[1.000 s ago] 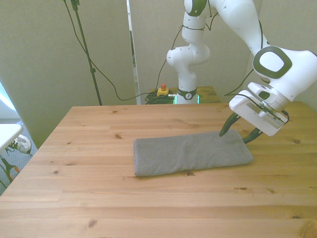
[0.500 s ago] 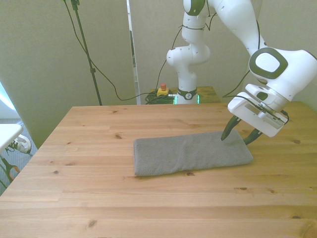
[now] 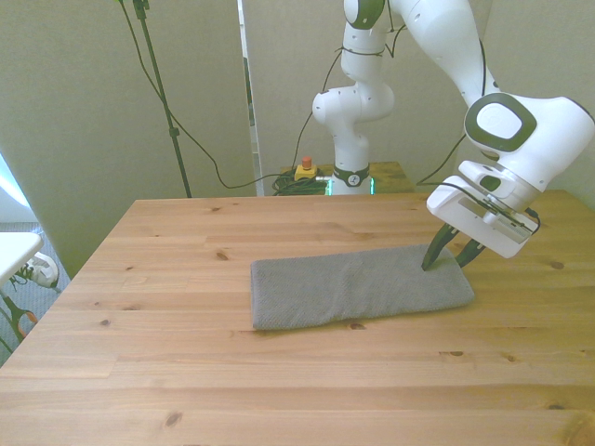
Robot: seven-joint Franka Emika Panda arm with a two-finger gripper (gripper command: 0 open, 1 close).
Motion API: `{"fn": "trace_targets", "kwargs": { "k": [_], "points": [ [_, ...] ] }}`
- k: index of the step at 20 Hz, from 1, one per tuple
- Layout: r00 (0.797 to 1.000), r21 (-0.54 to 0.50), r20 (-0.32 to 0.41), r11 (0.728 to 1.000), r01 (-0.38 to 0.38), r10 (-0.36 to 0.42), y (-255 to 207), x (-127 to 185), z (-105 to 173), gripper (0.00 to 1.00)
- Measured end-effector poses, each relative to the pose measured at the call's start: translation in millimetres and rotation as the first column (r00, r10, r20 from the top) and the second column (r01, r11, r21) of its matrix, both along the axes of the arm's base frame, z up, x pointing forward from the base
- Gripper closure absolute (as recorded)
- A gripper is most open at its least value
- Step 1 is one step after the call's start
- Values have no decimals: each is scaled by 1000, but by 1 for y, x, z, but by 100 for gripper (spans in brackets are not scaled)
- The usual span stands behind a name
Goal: Fold the towel
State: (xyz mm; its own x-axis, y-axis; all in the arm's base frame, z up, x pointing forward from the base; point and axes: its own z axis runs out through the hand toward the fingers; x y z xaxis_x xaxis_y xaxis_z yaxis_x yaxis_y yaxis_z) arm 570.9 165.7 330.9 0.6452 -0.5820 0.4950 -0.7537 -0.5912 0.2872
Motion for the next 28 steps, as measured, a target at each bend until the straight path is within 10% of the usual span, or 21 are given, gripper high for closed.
{"fn": "trace_targets", "kwargs": {
  "k": [11,28],
  "points": [
    [991,55,129,998,39,-45,-36,1,60,100],
    [940,238,246,955,179,-237,-238,-25,154,100]
  ]
}}
